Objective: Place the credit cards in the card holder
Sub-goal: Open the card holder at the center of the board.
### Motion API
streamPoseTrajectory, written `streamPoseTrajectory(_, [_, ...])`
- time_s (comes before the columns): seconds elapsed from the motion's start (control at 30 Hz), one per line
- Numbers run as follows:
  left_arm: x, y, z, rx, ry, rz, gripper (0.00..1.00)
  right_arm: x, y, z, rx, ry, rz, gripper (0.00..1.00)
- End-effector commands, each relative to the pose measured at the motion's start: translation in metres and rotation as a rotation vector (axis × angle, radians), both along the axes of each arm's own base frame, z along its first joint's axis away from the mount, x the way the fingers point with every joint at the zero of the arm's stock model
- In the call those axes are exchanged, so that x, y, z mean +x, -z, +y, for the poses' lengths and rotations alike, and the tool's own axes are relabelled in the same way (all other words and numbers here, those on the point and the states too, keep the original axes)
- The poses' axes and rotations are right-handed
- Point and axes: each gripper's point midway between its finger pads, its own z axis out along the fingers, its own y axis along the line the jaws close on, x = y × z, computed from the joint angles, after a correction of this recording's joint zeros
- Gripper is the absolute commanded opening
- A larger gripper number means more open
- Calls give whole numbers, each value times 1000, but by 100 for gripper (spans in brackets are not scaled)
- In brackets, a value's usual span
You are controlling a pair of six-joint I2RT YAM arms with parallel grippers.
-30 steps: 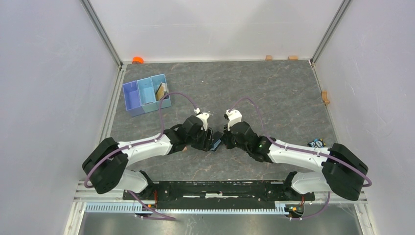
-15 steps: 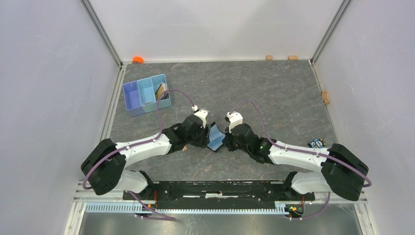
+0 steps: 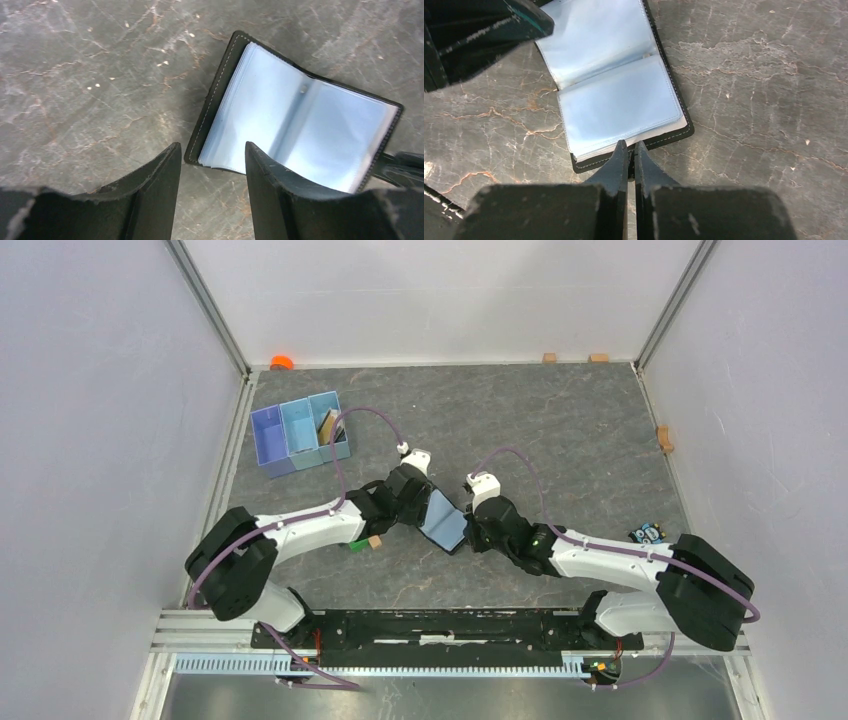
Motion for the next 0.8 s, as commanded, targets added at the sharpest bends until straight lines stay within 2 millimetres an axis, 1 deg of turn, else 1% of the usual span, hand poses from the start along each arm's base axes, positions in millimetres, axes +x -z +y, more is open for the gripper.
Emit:
streamPoseTrajectory(0.0, [25, -11, 17, 108, -66, -75, 57, 5, -4, -14, -40, 40, -42, 0])
streamPoseTrajectory(0.1, [29, -13, 20, 112, -82, -70, 57, 10, -4, -20, -62, 66, -63, 0])
streamPoseTrajectory(0.13, [28, -14, 19, 103, -79, -65, 57, 9, -2, -26, -86, 73, -61, 0])
streamPoseTrajectory(0.23, [22, -24, 4, 20, -23, -49, 60, 14, 0, -38, -112, 96, -66, 0])
streamPoseTrajectory(0.27, [19, -30, -4, -23, 7, -44, 61, 17, 1, -43, -118, 108, -66, 2])
streamPoseTrajectory(0.33, [12, -41, -20, -110, 66, -32, 62, 20, 3, -51, -122, 121, -62, 12])
streamPoseTrajectory(0.4, [5, -51, -35, -185, 124, -11, 65, 23, 4, -56, -115, 124, -57, 28])
streamPoseTrajectory(0.5, [-5, -58, -52, -255, 181, 38, 68, 29, -2, -68, -108, 151, -61, 45])
streamPoseTrajectory(0.67, [-9, -70, -59, -314, 191, 45, 72, 34, -21, -84, -117, 170, -97, 63])
streamPoseTrajectory(0.77, [-8, -78, -56, -331, 182, 34, 74, 34, -32, -87, -118, 165, -130, 70])
